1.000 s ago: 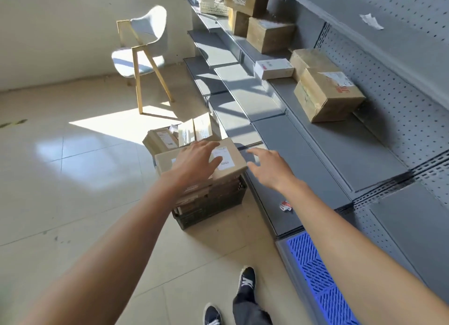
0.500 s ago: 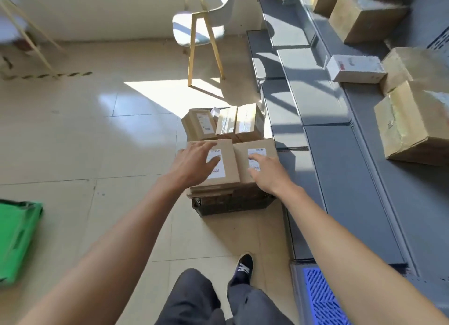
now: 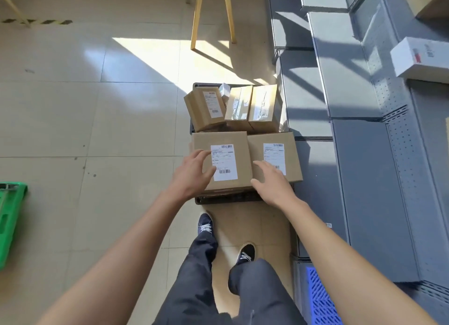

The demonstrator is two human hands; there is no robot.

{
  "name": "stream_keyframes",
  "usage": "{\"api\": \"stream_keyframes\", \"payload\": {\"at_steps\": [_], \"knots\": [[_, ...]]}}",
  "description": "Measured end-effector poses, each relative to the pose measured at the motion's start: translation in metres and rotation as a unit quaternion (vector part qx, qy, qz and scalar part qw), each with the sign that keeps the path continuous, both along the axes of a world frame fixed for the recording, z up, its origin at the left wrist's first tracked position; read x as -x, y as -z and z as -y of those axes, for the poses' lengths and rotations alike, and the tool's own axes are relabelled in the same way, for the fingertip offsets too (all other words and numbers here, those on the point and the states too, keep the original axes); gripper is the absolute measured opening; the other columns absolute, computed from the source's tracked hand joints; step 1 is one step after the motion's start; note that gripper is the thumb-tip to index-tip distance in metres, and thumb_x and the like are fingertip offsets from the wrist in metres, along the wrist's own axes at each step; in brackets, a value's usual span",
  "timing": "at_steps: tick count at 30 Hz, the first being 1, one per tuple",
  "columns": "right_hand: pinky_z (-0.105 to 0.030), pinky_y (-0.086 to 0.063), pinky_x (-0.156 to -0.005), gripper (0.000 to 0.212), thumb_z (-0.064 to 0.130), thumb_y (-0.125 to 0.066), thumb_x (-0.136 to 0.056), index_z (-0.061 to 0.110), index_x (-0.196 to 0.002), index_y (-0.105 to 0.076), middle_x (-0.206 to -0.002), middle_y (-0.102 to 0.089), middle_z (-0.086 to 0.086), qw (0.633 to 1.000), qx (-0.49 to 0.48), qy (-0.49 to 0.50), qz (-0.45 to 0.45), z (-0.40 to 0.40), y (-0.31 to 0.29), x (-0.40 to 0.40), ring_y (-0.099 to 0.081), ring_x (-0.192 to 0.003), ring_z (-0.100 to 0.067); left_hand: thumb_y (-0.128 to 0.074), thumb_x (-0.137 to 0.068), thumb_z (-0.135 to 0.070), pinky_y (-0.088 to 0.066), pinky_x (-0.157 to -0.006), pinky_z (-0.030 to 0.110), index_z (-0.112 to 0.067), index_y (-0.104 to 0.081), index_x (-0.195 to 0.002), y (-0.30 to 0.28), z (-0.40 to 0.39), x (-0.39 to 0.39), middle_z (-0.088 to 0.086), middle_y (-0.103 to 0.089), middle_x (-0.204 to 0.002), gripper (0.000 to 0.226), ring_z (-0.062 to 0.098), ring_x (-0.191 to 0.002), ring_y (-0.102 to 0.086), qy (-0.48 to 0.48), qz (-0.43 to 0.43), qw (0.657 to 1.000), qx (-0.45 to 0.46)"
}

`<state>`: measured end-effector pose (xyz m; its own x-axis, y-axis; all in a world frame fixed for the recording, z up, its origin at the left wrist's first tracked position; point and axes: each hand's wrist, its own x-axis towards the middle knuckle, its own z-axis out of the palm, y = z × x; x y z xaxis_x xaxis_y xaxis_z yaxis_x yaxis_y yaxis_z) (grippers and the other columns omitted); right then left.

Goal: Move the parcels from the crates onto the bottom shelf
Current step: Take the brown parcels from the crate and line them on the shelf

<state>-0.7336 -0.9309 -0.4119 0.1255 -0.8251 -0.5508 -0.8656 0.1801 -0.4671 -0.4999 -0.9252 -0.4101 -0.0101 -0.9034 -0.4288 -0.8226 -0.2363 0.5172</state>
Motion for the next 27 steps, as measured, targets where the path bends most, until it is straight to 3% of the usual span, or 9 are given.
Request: {"api": "stream_keyframes", "payload": {"at_steps": [10, 16, 27], "knots": [[-0.042, -0.031, -0.115, 0.069, 0.028, -0.060, -0.096, 0.033, -0.156, -0.026, -0.166, -0.015, 0.002, 0.997, -0.073, 0.018, 0.017, 0.040, 0.124, 0.002, -0.024, -0.150, -0.025, -0.058, -0.099, -0.035, -0.020, -0.122, 0.043, -0.027, -0.032, -0.157, 0.115, 0.026, 0.002, 0.006, -0.019, -0.167, 0.063, 0.026, -0.153, -0.017, -0.093, -0.028, 0.992, -0.077], [-0.046, -0.029, -0.118, 0.077, 0.032, -0.063, -0.095, 0.039, -0.157, -0.019, -0.168, -0.005, 0.000, 0.996, -0.078, 0.033, 0.030, 0.060, 0.183, 0.004, -0.019, -0.150, -0.029, -0.065, -0.095, -0.035, -0.021, -0.122, 0.047, -0.039, -0.028, -0.157, 0.172, 0.034, 0.004, 0.009, -0.011, -0.168, 0.073, 0.030, -0.153, -0.013, -0.154, -0.015, 0.984, -0.090], [-0.046, -0.036, -0.111, 0.096, 0.044, -0.069, -0.090, 0.058, -0.151, 0.003, -0.167, 0.009, 0.005, 0.989, -0.132, 0.030, 0.052, 0.058, 0.235, 0.001, -0.020, -0.151, -0.029, -0.077, -0.087, -0.035, -0.023, -0.120, 0.041, -0.047, -0.020, -0.157, 0.215, 0.035, 0.007, 0.010, -0.003, -0.169, 0.092, 0.024, -0.155, -0.011, -0.189, -0.027, 0.974, -0.121]]}}
